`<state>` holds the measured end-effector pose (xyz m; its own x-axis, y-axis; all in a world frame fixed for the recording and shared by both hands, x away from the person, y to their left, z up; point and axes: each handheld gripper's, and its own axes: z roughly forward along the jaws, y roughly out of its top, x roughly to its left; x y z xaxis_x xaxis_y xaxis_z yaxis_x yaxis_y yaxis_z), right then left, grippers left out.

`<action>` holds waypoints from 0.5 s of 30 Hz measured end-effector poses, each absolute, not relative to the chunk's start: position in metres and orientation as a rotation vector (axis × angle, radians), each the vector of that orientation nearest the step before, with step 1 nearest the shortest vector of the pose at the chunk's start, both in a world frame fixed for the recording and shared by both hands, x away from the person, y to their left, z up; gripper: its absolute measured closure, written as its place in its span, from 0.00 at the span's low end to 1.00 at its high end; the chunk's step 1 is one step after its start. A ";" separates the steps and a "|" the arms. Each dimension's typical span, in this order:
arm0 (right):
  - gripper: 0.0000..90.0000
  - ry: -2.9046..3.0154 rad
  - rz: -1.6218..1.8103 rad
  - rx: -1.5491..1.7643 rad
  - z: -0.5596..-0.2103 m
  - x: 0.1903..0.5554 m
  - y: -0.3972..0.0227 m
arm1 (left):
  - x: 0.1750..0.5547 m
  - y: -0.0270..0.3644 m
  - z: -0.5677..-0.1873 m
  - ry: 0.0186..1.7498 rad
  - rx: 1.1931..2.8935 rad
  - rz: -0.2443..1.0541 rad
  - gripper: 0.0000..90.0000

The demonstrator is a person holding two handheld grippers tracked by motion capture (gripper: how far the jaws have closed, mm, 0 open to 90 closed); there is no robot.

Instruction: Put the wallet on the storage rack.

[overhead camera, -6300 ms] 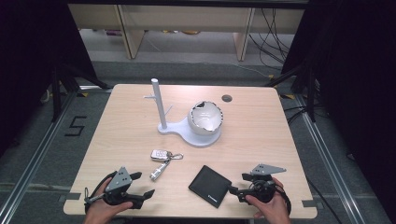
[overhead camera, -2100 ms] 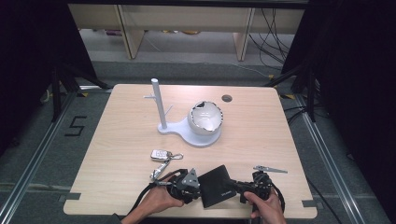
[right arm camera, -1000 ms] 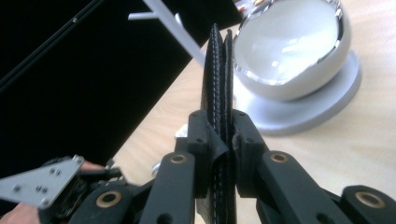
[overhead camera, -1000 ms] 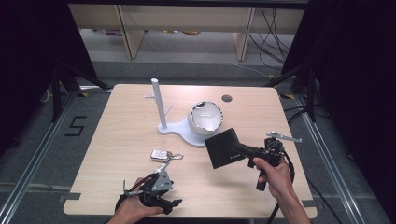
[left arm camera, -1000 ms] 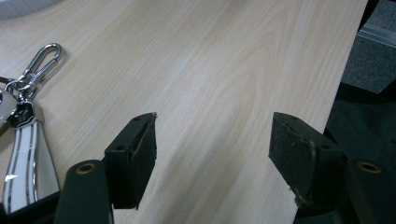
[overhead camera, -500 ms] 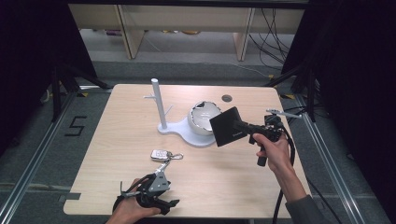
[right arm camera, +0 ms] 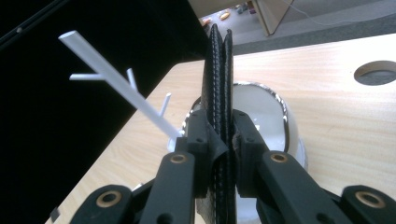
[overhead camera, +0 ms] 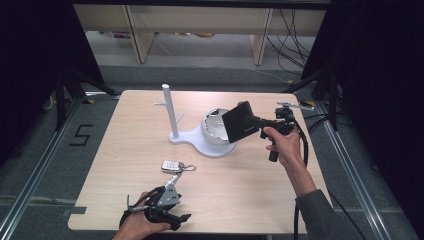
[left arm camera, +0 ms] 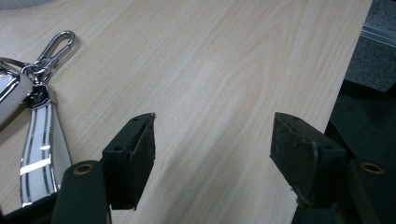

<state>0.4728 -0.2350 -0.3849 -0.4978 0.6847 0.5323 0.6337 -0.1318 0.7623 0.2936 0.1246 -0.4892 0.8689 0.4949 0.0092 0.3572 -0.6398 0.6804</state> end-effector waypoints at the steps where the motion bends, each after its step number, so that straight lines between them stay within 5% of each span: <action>1: 0.89 2.037 1.738 1.550 -0.385 0.476 -0.234 | 0.294 0.125 -0.489 0.614 2.333 0.258 0.34; 15: 0.89 1.993 1.673 1.672 -0.401 0.506 -0.221 | 0.292 0.124 -0.491 0.629 2.321 0.234 0.34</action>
